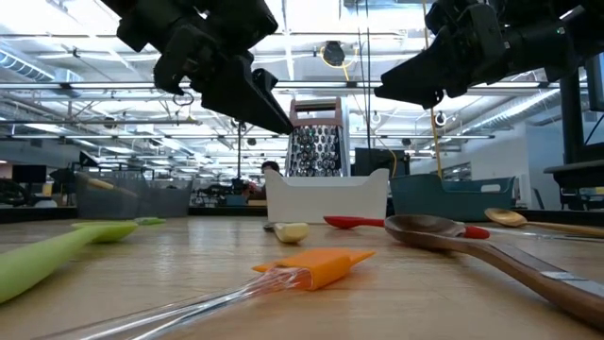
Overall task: Pick & Place Kitchen Items
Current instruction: Put the top yellow knife into the black bin
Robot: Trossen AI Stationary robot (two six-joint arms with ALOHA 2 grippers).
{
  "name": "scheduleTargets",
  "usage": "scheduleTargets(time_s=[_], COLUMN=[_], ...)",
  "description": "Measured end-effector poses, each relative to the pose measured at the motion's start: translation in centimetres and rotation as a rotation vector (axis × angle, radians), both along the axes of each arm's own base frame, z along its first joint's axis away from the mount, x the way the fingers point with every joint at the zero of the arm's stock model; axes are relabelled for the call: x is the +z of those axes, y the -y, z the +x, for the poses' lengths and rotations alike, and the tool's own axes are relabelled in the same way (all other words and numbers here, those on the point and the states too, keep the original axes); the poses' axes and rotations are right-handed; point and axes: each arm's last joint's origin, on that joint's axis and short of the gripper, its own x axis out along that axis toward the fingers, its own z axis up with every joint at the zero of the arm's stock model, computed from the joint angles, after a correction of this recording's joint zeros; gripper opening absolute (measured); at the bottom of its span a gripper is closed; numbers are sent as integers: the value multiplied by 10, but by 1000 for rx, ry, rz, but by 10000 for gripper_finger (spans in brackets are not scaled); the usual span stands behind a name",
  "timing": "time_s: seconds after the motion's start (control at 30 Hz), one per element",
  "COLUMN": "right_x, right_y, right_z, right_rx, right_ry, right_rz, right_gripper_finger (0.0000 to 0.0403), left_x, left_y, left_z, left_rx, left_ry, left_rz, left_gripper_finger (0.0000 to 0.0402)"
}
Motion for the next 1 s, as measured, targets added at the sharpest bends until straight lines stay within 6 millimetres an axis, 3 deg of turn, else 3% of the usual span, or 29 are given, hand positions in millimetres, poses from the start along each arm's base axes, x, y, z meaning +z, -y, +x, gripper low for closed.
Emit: scheduleTargets(time_s=[0.27,0.6,1.0], right_x=[0,-1,-9], right_y=[0,0,0], right_z=[0,0,-4], right_rx=[-3,-15,-28], right_ry=[1,-4,-26], right_rz=[14,62,116], right_gripper_finger=[224,224,224], left_x=[-14,-48,-71], left_y=[1,-1,-9], left_z=[5,24,46], left_rx=[-79,-242,-355], left_ry=[-41,-129,-273], left_rz=[-6,147,204], left_gripper_finger=[132,227,201])
